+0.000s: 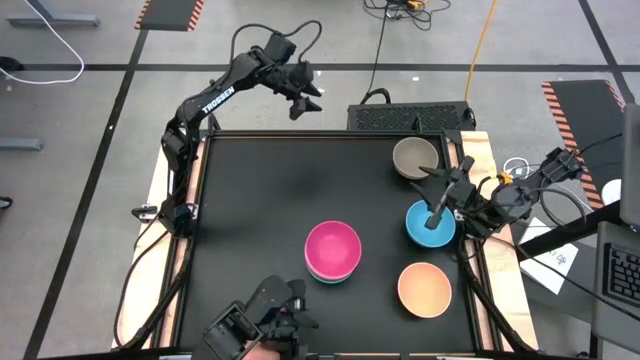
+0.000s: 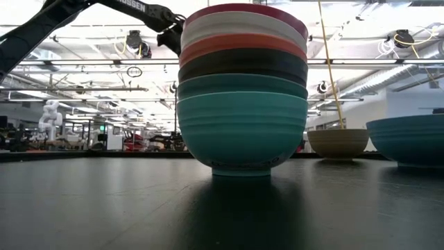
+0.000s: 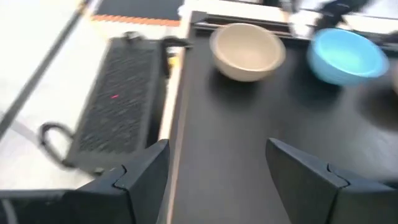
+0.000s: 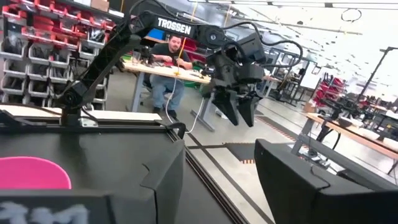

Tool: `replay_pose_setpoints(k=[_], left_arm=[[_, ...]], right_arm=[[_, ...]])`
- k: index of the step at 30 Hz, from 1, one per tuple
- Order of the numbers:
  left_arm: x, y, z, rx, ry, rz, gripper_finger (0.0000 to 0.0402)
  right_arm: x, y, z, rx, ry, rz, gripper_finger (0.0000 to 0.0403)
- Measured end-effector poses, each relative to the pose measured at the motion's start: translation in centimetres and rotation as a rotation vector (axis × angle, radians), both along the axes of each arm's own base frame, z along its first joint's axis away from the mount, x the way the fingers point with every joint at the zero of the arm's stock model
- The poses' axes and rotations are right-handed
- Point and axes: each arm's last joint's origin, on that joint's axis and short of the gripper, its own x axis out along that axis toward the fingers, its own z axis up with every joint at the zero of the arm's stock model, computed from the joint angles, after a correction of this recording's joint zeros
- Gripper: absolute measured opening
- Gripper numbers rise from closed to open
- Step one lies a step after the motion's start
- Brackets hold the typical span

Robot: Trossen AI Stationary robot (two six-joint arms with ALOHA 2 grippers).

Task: Nest bowls inside each other
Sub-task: Stack the gray bowl on the pink bowl

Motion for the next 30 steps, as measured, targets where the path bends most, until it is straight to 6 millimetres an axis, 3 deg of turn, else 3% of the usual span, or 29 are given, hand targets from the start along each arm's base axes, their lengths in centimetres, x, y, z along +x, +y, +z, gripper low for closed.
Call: replay_pose_setpoints(k=[4,8,16,22,30], left_arm=[[-0.01,0.43,0.04,-0.038,0.034,0.169,0.0269],[-0.15,0.45,-0.12,-0.07,0.063,0.233,0.0269],[0.22,0.37,0.16,-0.065,0.02,0.2,0.0269],[0.48,0.0,0.45,-0.2,-0.066,0.11,0.0269],[0.16,-0.31,-0.03,-0.257,-0.009,0.132,0.0269]], right_arm=[[0.07,0.05,-0.06,-0.004,0.006,0.003,0.0177],[0.12,0.09,-0.13,0.009,0.002,0.007,0.0176],[0.26,0.33,-0.31,0.021,0.007,0.098,0.0176],[0.26,0.36,-0.32,0.027,0.005,0.111,0.0176],[0.27,0.36,-0.73,0.026,0.035,0.112,0.0176]])
